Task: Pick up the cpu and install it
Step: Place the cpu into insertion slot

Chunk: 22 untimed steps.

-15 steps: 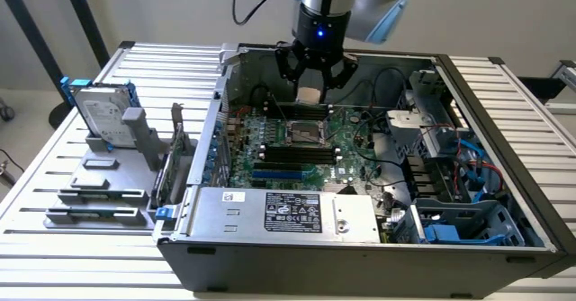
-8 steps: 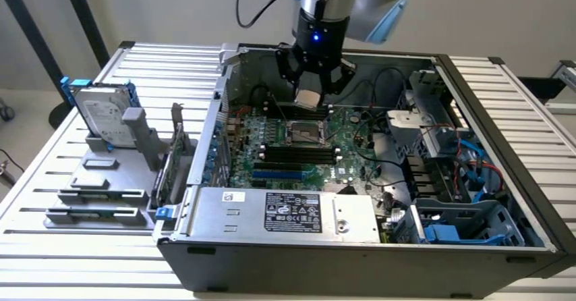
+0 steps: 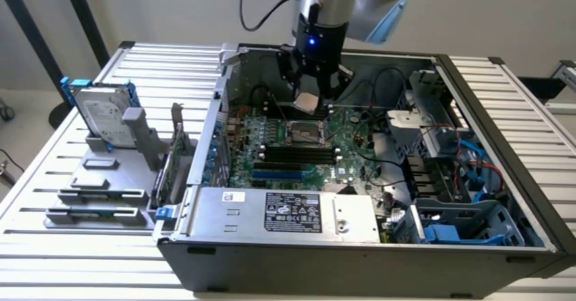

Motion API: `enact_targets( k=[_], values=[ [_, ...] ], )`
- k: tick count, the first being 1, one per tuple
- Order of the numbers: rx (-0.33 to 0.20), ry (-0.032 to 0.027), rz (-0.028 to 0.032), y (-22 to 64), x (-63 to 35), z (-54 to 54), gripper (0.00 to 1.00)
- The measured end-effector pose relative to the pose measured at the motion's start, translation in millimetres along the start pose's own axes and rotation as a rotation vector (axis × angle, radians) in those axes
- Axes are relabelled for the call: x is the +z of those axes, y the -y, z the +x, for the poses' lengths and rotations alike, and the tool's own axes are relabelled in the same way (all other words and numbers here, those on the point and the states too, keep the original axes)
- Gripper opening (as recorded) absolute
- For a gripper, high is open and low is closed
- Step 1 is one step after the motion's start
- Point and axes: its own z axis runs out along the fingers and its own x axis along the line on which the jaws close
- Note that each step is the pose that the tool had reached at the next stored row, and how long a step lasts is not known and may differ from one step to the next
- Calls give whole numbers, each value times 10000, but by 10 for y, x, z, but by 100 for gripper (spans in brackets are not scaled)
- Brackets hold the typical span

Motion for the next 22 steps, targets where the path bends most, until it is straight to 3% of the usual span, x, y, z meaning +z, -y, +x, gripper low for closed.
enact_targets(
  k=[12, 22],
  values=[
    [2190, -59, -52, 5, 128, -9, 55],
    [4005, -12, -182, 7, 200, -14, 55]
  ],
)
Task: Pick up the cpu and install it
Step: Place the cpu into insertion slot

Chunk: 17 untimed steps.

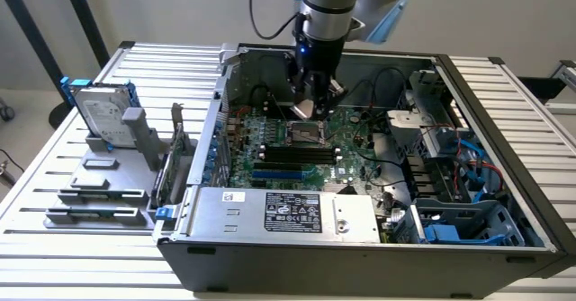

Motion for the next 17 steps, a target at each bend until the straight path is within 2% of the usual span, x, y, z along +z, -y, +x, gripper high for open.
enact_targets(
  k=[17],
  values=[
    [3086, 68, -243, 3, 114, -9, 55]
  ],
)
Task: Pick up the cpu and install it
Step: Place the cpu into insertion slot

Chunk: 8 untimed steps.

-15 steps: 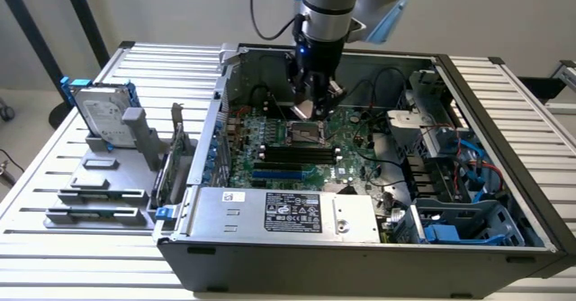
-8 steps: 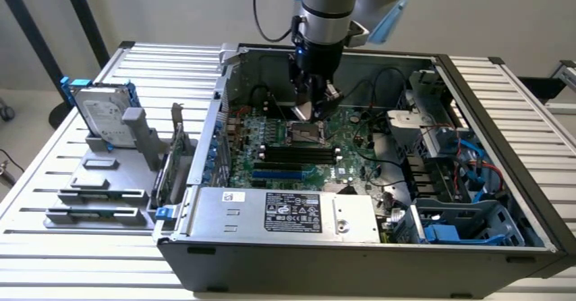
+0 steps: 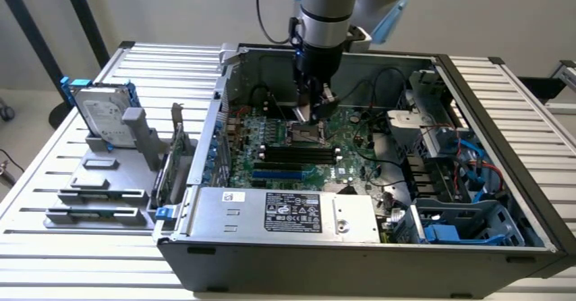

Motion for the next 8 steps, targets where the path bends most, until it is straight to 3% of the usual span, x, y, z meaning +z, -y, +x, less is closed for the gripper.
enact_targets(
  k=[8],
  values=[
    [1443, 32, -114, 1, 52, -5, 55]
  ],
)
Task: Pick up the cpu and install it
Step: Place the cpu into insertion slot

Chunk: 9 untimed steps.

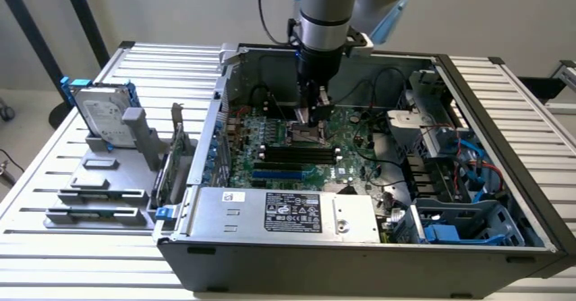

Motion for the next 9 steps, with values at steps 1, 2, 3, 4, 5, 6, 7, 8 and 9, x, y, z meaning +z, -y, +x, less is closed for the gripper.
enact_targets(
  k=[1, 2, 3, 4, 5, 6, 7, 8, 9],
  values=[
    [181, 4, -14, 0, 6, 0, 55],
    [360, 8, -28, 1, 13, -1, 55],
    [544, 11, -43, 0, 20, -1, 55],
    [723, 15, -57, 1, 26, -2, 55],
    [903, 19, -71, 1, 33, -3, 55],
    [1082, 23, -84, 1, 39, -3, 55],
    [1266, 26, -99, 1, 47, -4, 55],
    [1457, 30, -112, 1, 54, -4, 55],
    [1635, 34, -125, 1, 61, -5, 55]
  ],
)
